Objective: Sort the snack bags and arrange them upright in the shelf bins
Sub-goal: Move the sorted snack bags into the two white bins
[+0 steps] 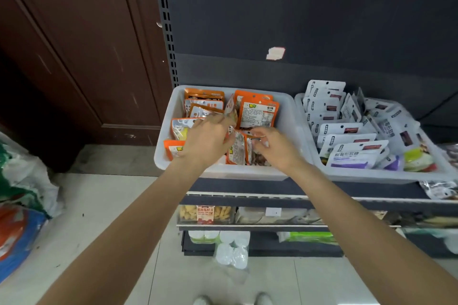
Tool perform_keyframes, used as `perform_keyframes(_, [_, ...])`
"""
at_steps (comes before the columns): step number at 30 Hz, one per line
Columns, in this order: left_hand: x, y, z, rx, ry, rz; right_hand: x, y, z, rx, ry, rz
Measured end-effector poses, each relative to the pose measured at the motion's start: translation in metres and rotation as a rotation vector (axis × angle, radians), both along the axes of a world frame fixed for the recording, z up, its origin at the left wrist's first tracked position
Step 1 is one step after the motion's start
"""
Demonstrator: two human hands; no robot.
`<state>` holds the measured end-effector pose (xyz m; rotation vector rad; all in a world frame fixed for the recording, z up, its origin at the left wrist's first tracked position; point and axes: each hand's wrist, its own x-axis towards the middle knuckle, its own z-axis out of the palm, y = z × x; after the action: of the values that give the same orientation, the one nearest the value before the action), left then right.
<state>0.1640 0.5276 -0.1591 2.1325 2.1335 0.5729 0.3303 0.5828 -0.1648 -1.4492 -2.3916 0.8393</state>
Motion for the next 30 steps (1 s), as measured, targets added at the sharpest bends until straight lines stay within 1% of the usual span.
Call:
perform_keyframes(2, [0.018,0.002,0.004,0.035,0.013,-0.03,0.019,-0.004,0.008,0.159,-0.032,-0.018])
perform_keyframes(4, [0.039,0.005,0.011,0.051,-0.004,-0.061,0.045,-0.009,0.016,0.292,-0.025,-0.084])
perform_keyframes(7, [0.084,0.01,0.019,0.044,-0.072,-0.116,0.092,-0.015,0.025,0.367,0.011,-0.197])
perform_keyframes(11, [0.167,0.023,0.026,0.064,-0.145,-0.162,0.174,-0.017,0.031,0.373,-0.045,-0.257])
perform_keyframes(14, [0.248,0.037,0.026,0.036,-0.138,-0.224,0.25,-0.018,0.032,0.368,-0.086,-0.321])
perform_keyframes(18, [0.361,0.054,0.021,0.003,-0.157,-0.289,0.361,-0.013,0.024,0.312,-0.166,-0.378])
perform_keyframes(24, [0.503,0.081,0.007,-0.043,-0.245,-0.287,0.508,0.011,0.016,0.208,-0.197,-0.459])
perform_keyframes(27, [0.551,0.106,-0.005,-0.124,-0.253,-0.314,0.563,0.033,0.009,0.175,-0.178,-0.489])
perform_keyframes(30, [0.586,0.138,-0.02,-0.255,-0.341,-0.379,0.605,0.062,-0.001,0.152,-0.174,-0.532])
